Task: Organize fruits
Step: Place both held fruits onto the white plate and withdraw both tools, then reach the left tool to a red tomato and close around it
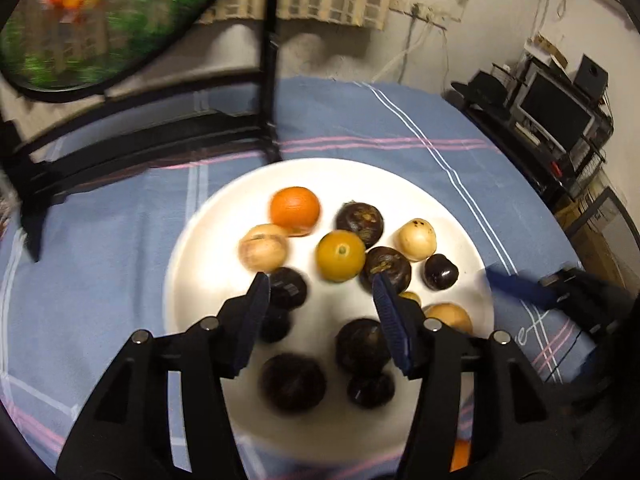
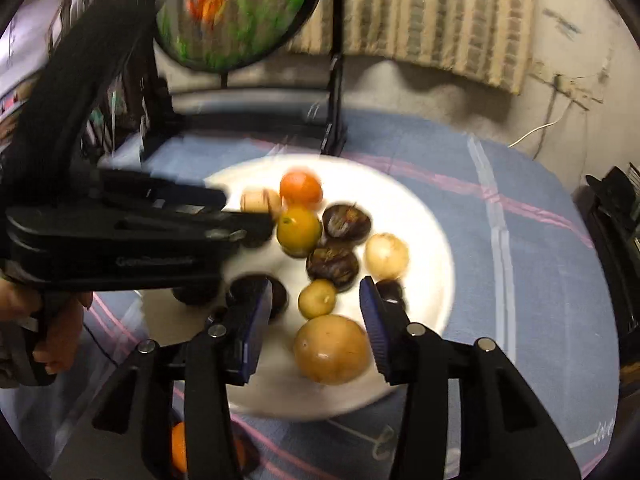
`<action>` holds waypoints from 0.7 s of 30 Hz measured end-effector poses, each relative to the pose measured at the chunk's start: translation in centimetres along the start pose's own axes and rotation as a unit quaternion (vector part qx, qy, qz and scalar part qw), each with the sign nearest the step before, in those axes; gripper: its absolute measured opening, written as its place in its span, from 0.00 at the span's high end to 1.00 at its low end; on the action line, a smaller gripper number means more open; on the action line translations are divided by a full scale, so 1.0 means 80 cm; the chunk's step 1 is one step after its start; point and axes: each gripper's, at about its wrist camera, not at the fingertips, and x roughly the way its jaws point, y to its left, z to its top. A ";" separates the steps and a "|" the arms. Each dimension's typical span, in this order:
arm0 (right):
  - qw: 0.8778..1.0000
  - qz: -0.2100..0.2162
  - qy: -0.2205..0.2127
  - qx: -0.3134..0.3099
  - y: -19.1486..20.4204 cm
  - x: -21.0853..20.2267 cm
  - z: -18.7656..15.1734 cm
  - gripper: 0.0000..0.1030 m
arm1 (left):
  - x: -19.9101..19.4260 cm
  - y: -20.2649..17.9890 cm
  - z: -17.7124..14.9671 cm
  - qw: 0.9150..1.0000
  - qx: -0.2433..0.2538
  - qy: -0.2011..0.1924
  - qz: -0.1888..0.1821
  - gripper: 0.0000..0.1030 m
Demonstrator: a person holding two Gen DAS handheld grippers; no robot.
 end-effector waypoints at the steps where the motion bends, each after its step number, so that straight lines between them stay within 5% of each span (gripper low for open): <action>1: 1.000 0.007 -0.016 0.009 -0.003 -0.020 0.002 0.55 | -0.015 0.007 -0.005 1.000 -0.010 -0.003 0.003 0.44; 5: 0.998 0.022 -0.020 0.052 -0.006 -0.075 -0.031 0.46 | -0.067 0.030 -0.056 0.999 -0.044 0.007 0.021 0.40; 13: 0.990 0.042 0.096 0.091 0.026 -0.118 -0.164 0.46 | -0.112 0.015 -0.193 0.995 -0.062 0.077 0.026 0.40; 21: 0.996 0.013 0.073 0.051 0.043 -0.157 -0.162 0.46 | -0.106 -0.016 -0.191 0.997 -0.016 0.075 0.018 0.40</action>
